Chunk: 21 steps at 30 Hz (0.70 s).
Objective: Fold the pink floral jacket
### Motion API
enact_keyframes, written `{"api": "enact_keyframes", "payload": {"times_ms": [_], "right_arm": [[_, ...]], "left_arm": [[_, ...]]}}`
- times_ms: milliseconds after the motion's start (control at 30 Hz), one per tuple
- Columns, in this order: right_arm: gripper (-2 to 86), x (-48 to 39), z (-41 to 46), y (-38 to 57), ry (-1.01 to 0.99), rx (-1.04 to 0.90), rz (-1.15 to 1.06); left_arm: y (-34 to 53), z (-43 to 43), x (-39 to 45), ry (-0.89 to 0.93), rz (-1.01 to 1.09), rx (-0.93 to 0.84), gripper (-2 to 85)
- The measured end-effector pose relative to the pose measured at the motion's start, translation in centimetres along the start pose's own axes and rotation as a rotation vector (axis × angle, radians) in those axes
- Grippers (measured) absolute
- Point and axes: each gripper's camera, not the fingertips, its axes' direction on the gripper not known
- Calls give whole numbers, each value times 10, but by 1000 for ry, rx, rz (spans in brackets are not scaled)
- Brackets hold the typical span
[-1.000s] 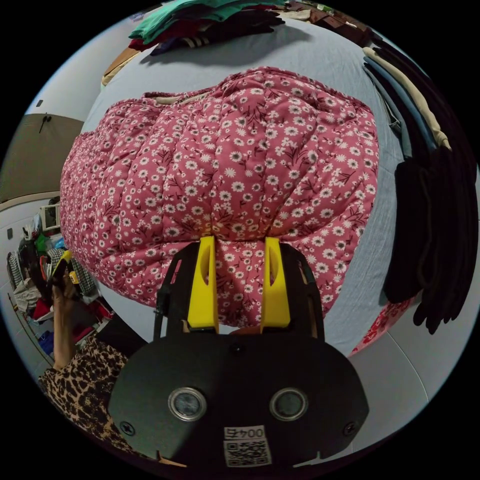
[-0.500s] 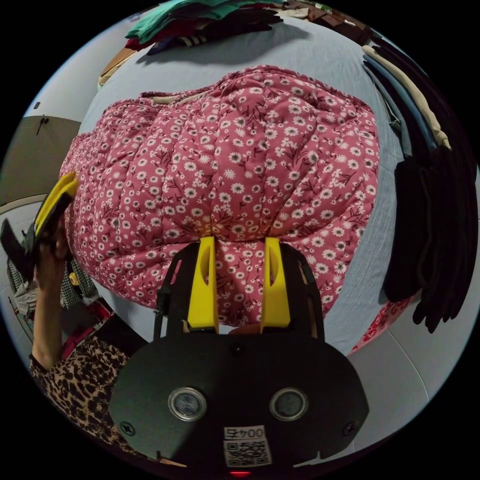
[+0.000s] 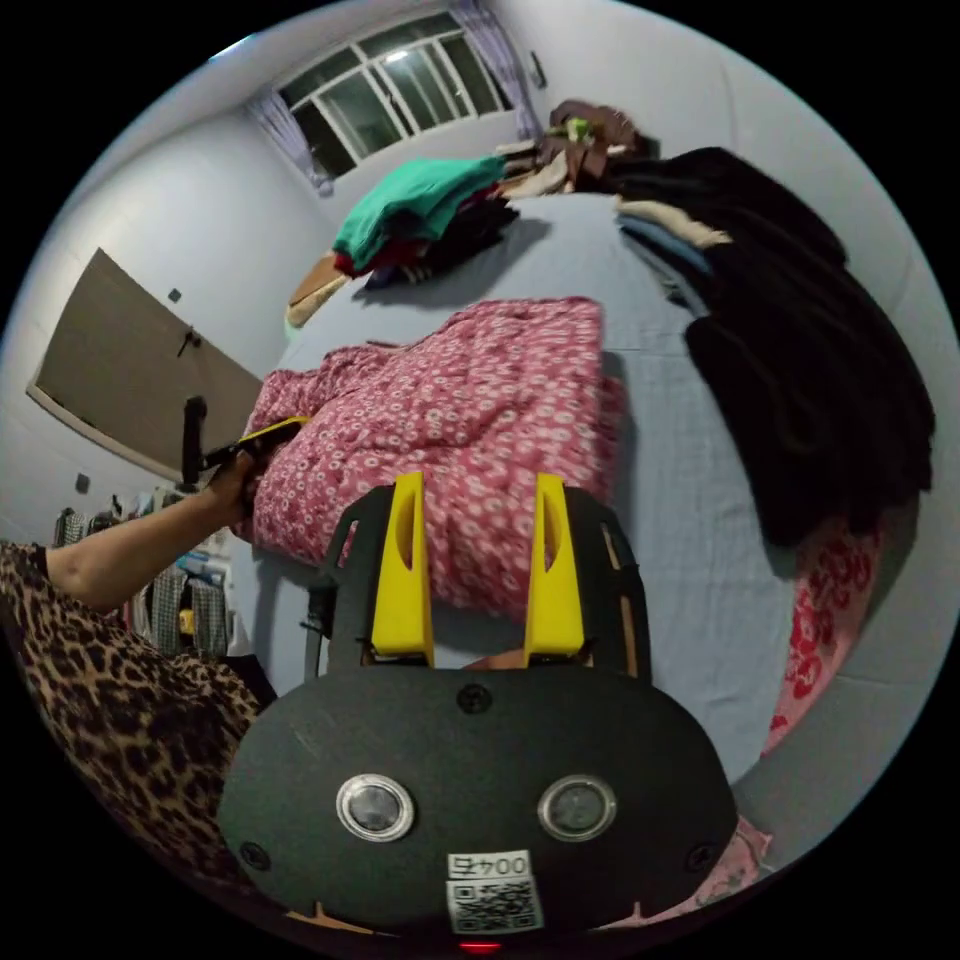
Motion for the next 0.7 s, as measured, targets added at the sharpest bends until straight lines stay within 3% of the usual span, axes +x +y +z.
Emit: {"api": "enact_keyframes", "payload": {"times_ms": [200,367,533,633,700], "right_arm": [[143,55,-7,72,-42,37,82],[89,55,3,70,-116,16,58],[41,31,-18,51,125,-26,-39],[42,53,22,61,95,-175,44],[44,58,31,64,65,-158,104]], "left_arm": [[-4,5,2,-1,2,0,49],[-7,8,2,-3,3,0,48],[-10,10,1,-1,-1,1,46],[-11,11,0,3,4,2,46],[-12,12,-1,4,4,3,46]]}}
